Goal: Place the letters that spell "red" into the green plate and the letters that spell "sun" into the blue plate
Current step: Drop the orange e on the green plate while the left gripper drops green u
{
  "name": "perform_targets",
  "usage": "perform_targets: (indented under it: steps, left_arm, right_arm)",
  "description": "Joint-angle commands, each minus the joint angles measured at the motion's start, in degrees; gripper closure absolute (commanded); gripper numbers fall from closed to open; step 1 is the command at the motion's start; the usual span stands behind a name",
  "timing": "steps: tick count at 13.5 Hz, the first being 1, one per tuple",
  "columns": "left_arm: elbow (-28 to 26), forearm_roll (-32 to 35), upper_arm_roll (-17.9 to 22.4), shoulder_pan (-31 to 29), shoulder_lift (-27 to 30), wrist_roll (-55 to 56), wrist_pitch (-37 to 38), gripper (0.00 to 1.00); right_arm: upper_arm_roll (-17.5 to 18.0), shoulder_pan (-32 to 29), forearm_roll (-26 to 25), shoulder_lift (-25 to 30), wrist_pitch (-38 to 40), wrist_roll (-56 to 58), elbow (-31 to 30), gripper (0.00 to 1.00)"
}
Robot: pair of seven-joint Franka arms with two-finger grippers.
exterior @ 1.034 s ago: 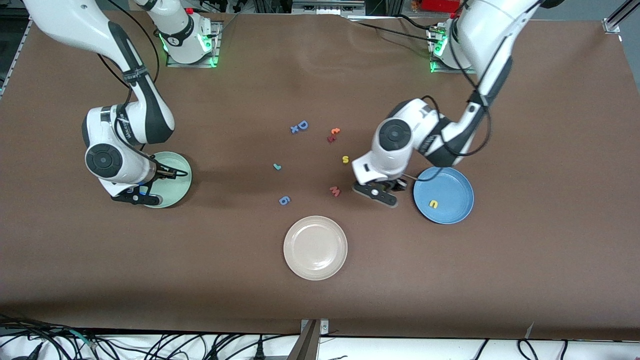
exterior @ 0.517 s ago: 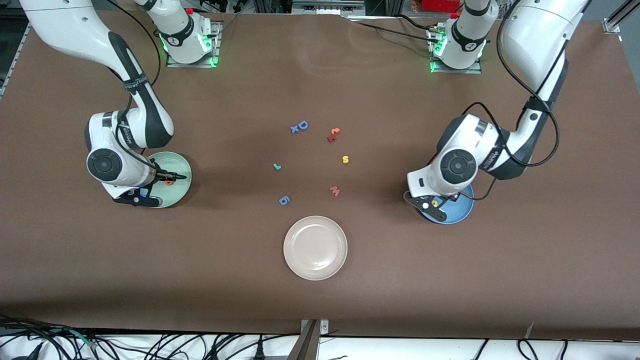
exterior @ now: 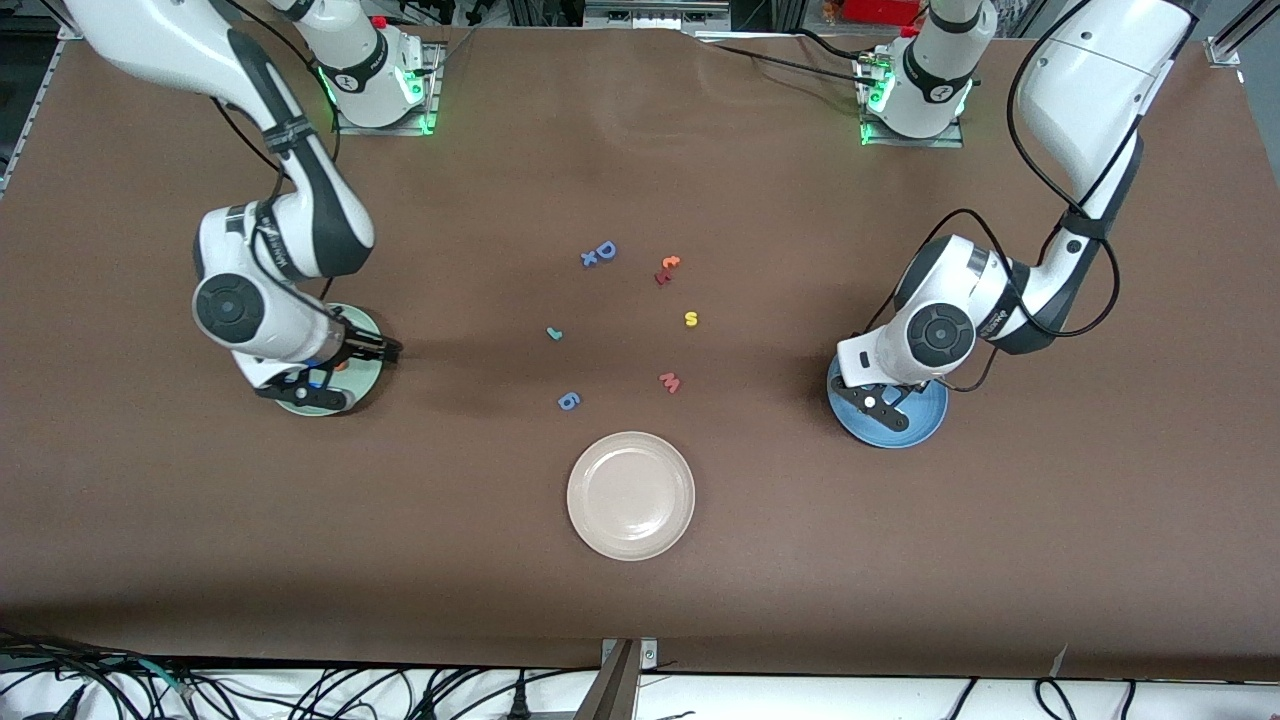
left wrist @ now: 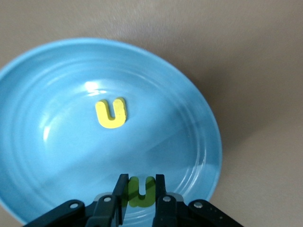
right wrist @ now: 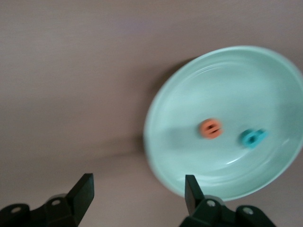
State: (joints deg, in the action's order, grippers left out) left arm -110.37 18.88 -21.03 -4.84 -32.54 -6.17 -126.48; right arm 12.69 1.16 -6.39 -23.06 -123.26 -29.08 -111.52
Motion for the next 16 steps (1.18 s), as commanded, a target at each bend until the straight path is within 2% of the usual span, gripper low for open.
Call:
perform_targets:
  steps: [1, 2, 3, 4, 8, 10, 14, 16]
  left_arm:
    - [-3.3, 1.1, -0.6, -1.2, 2.0, -1.5, -2.5, 0.59]
    - [-3.2, 1.1, -0.7, -1.3, 2.2, -1.5, -2.3, 0.24]
    - [-3.2, 1.1, -0.7, -1.3, 2.8, -1.5, -2.0, 0.0]
    - [-3.1, 1.1, -0.7, -1.3, 3.6, -1.5, -1.2, 0.0]
    - [-2.4, 0.3, -2.2, -1.2, 8.4, -1.4, 3.5, 0.0]
    - [-1.9, -0.2, -2.9, -1.2, 9.9, -1.1, 4.5, 0.0]
    - [-1.9, -6.7, -4.6, -1.2, 10.3, -0.2, 5.4, 0.0]
    - [-1.9, -7.9, -5.9, -0.6, 10.1, 4.0, 5.1, 0.0]
  right_arm:
    - [6.5, -0.1, 0.7, 0.6, 0.7, -10.9, 0.6, 0.14]
    - [8.4, 0.2, 0.6, 0.1, 0.5, -14.8, 1.1, 0.09]
    - [10.3, 0.4, 0.5, -0.5, 0.0, -18.3, 1.3, 0.04]
    - [11.6, 1.3, 0.6, -1.5, -1.3, -21.8, 1.5, 0.03]
    - [11.7, 8.8, 0.2, -5.8, -7.8, -29.3, 1.8, 0.02]
    - [11.6, 10.2, -0.1, -7.6, -10.8, -29.6, 1.8, 0.02]
    - [11.2, 11.7, -0.6, -10.3, -14.6, -29.7, 1.7, 0.02]
    - [11.1, 11.7, -2.5, -11.6, -16.2, -29.7, 1.5, 0.04]
